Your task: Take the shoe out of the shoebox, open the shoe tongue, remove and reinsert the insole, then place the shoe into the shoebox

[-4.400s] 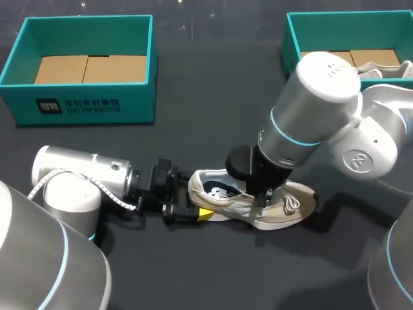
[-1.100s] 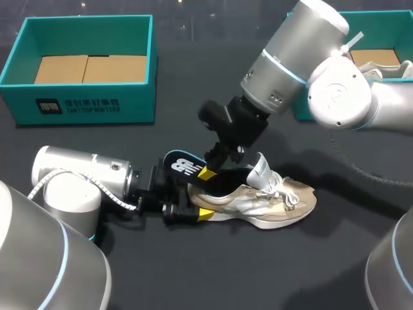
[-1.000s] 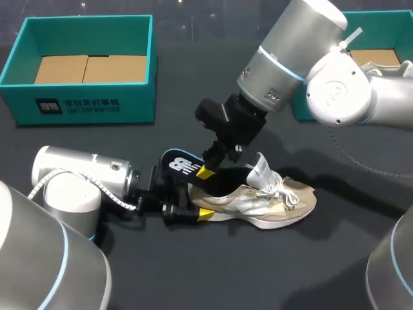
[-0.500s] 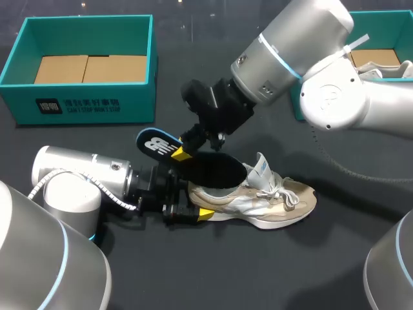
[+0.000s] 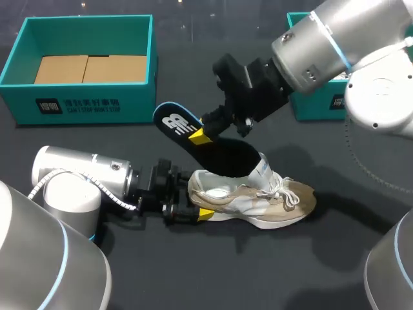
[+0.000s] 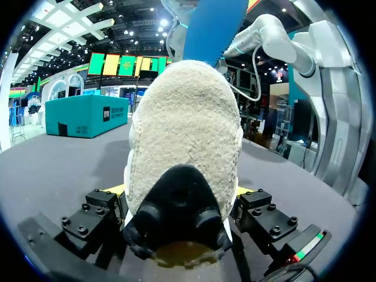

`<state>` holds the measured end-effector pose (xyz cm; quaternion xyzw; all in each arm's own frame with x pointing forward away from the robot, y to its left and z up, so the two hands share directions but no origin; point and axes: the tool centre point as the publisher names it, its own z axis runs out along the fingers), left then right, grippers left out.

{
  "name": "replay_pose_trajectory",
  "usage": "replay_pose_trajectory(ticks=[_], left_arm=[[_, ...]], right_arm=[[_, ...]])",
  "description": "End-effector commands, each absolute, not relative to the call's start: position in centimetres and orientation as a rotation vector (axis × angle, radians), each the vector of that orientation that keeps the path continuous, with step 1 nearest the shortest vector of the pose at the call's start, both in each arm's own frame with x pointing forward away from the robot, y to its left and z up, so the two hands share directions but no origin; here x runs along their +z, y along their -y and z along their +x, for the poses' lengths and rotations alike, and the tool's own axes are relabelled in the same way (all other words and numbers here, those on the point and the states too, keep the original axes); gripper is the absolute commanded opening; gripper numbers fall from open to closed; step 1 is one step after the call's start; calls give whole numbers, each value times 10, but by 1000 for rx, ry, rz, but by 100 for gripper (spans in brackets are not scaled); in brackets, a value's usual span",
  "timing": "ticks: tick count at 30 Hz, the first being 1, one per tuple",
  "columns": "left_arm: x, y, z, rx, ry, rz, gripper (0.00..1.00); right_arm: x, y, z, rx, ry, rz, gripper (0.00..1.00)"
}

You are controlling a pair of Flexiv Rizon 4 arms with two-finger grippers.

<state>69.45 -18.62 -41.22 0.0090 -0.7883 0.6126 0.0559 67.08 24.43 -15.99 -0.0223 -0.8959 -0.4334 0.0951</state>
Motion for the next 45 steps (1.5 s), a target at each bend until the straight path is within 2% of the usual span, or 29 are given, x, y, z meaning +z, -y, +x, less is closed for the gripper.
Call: replay_pose_trajectory(ticks=[1,8,21,29,45], left_arm=[[-415,185,694,1859,2394,28,0],[-415,185,694,1859,2394,28,0],[-415,185,694,1859,2394,28,0],[-415,185,694,1859,2394,28,0],[-415,185,694,1859,2394,28,0]], right_arm=[[-156,-236,668,-1358,2654,-129,0],[-106,-191,649,-1516,2505,-331,0],[-106,-191,649,-1516,2505,-331,0],[-88,-160,618,-1832,2347,-361,0],[-92,-153,610,-1902,2291,-379,0]])
